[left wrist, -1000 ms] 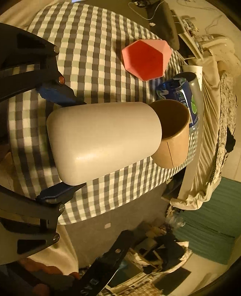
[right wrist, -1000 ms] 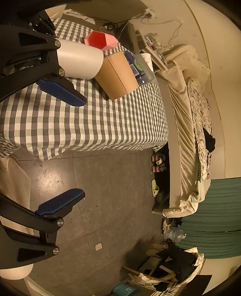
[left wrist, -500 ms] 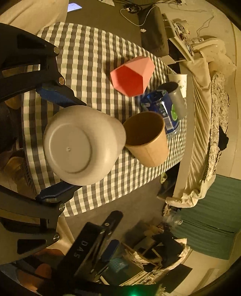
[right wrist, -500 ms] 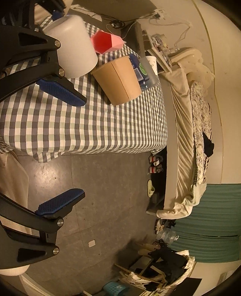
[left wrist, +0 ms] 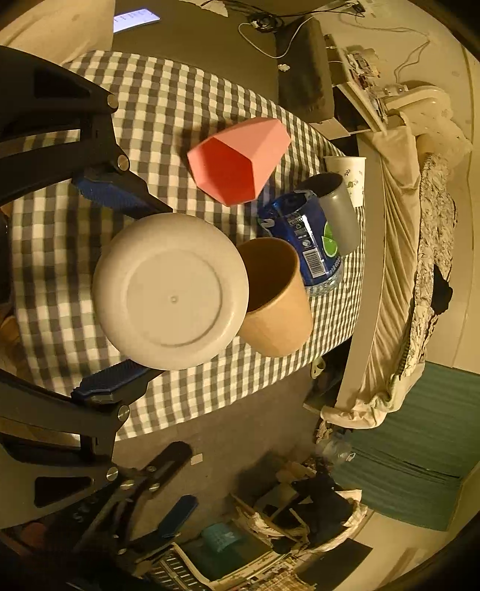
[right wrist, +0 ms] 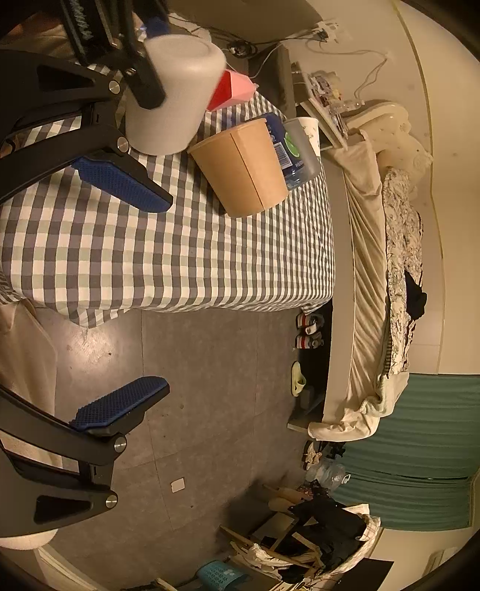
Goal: Flip cup upside down
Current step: 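Lower the white cup rim-down onto the cloth and open the right gripper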
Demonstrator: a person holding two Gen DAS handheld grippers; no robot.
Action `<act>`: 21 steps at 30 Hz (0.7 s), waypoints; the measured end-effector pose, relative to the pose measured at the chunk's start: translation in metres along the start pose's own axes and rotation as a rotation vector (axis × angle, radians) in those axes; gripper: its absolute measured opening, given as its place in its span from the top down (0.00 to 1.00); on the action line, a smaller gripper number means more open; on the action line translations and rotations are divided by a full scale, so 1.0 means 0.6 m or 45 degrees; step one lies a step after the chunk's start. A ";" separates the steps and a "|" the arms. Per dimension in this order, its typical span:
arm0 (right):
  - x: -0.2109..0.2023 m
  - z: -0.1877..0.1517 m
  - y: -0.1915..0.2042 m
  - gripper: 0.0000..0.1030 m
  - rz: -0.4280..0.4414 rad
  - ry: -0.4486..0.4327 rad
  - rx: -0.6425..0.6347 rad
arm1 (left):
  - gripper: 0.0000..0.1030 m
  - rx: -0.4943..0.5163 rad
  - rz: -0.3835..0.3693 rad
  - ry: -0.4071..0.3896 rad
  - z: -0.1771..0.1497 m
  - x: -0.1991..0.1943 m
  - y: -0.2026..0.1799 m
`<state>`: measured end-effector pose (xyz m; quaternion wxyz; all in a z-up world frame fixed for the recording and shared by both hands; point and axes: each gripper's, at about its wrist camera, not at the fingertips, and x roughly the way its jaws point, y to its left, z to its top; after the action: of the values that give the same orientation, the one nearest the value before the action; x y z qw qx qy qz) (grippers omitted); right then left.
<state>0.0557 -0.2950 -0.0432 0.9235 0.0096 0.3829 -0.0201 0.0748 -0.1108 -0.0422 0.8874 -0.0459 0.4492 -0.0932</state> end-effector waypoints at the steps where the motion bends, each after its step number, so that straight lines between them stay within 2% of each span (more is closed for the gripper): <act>1: 0.000 0.000 -0.001 0.12 0.003 -0.002 0.002 | 0.28 -0.004 -0.001 -0.001 0.003 0.003 0.001; 15: 0.006 0.001 -0.012 0.12 0.010 0.015 0.048 | 0.27 0.039 0.031 -0.053 0.008 0.002 0.001; 21: -0.005 0.000 -0.010 0.12 0.005 -0.011 0.044 | 0.27 0.057 0.007 -0.121 0.015 -0.034 0.000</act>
<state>0.0531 -0.3011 -0.0409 0.9249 0.0263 0.3786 -0.0248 0.0702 -0.1064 -0.0210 0.9088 -0.0293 0.4045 -0.0983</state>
